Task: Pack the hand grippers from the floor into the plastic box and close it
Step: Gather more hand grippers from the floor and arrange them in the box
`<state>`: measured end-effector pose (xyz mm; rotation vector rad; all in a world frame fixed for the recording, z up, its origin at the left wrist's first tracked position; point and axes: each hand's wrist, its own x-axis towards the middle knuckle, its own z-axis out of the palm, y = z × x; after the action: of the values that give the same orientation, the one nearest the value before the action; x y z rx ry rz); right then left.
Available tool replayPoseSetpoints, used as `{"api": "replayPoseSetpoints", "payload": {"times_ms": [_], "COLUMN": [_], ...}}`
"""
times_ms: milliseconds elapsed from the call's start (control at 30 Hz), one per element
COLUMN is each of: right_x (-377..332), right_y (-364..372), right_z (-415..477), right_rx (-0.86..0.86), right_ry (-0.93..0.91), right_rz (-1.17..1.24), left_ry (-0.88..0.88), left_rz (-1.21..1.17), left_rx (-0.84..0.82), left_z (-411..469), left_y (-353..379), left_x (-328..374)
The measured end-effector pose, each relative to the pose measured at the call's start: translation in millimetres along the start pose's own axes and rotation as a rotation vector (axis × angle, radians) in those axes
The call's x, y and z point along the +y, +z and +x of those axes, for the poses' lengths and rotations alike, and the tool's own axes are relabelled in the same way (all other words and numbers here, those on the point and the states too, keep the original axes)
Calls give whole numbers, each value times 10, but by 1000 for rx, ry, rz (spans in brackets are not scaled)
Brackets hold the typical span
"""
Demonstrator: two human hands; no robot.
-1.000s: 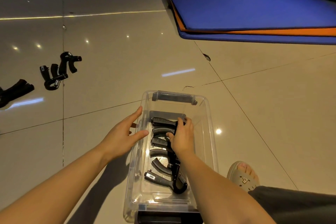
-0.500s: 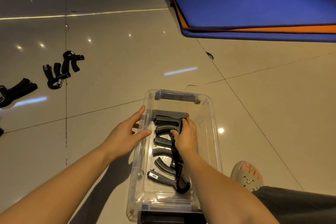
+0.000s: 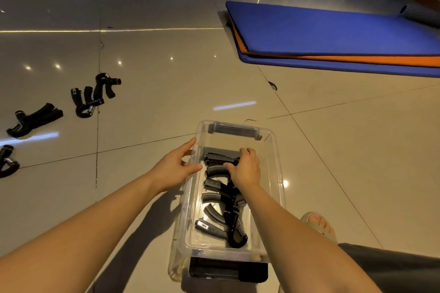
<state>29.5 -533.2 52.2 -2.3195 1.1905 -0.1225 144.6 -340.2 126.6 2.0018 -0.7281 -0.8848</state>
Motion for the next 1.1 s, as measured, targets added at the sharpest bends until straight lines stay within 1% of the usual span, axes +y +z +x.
{"api": "replayPoseSetpoints", "payload": {"times_ms": [133, 267, 333, 400, 467, 567, 667, 733, 833, 967, 1100], "right_x": [-202, -452, -692, -997, -1340, -1851, -2364, -2668, -3081, -3527, -3788], "right_y": [-299, -567, -760, -936, -1040, -1064, -1010, -912, -622, -135, 333], "right_z": [-134, -323, -441, -539, -600, -639, -697, -703, -582, -273, 29], "right_rx": [40, 98, 133, 170, 168, 146, 112, 87, 29, -45, -104], "right_ry": [-33, -56, -83, -118, -149, -237, -318, -372, -444, -481, -517], "right_rz": [38, 73, 96, 111, 139, 216, 283, 284, 232, 177, 121], "left_ry": [8, 25, 81, 125, 134, 128, 79, 51, 19, -62, -95], "left_rz": [33, 98, 118, 131, 165, 282, 462, 534, 557, 548, 418], "left_rx": [24, 122, 194, 260, 294, 298, 304, 295, 316, 283, 303], "left_z": [-156, -353, -496, -637, -764, -910, -1043, -1074, -1041, -803, -437], "left_y": [-124, -321, -545, -854, -1238, -1868, -2547, -2947, -3405, -3797, -3948], "left_x": [74, 254, 418, 584, 725, 882, 978, 968, 706, -17, -677]}}
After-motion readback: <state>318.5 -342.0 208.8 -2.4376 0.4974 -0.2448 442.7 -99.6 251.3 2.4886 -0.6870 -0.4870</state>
